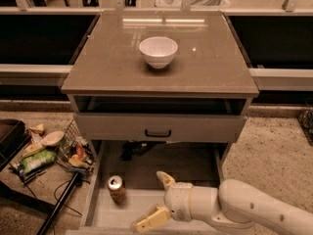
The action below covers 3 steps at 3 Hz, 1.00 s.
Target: Place orange can into middle drawer
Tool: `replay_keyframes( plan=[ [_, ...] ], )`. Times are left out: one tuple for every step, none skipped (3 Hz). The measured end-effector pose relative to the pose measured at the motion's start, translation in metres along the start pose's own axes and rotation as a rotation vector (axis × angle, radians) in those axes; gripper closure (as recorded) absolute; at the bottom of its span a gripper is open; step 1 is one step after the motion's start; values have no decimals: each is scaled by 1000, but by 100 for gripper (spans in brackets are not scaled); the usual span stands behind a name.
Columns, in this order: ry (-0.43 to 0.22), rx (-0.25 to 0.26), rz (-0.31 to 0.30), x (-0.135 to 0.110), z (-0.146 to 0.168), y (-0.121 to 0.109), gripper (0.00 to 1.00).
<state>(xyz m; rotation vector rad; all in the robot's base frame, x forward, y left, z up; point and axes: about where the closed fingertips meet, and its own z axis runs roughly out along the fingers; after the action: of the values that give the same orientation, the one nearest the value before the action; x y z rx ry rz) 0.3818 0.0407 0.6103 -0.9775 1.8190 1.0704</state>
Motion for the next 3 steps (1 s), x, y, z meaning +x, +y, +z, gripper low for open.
replay_keyframes(
  plan=[
    [29,151,-66,-46,-64,-18,0],
    [81,347,-168,-82,-118,-34,0],
    [97,377,-192,-90,-123,-34,0]
  ],
)
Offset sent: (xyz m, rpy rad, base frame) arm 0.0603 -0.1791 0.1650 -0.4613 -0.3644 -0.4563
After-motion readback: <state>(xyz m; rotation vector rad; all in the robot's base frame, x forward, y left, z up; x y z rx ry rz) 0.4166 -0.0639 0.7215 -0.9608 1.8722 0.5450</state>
